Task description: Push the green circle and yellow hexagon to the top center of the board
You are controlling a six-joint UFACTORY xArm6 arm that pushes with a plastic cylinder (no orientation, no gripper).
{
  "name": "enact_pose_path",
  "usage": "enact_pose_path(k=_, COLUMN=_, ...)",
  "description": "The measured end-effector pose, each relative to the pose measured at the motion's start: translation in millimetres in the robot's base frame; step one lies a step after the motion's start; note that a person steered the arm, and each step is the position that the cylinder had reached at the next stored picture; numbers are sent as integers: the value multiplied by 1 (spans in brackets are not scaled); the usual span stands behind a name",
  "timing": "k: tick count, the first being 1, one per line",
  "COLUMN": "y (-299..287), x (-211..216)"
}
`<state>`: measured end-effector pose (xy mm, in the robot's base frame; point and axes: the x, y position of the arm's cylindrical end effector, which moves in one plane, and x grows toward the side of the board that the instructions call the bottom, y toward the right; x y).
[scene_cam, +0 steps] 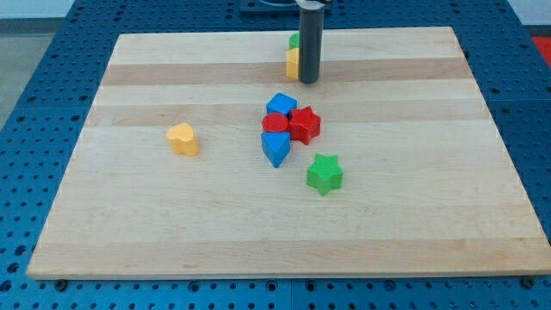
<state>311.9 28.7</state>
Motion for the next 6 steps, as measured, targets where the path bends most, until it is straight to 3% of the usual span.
enact_pose_path(k=6, y=-55, x=-20)
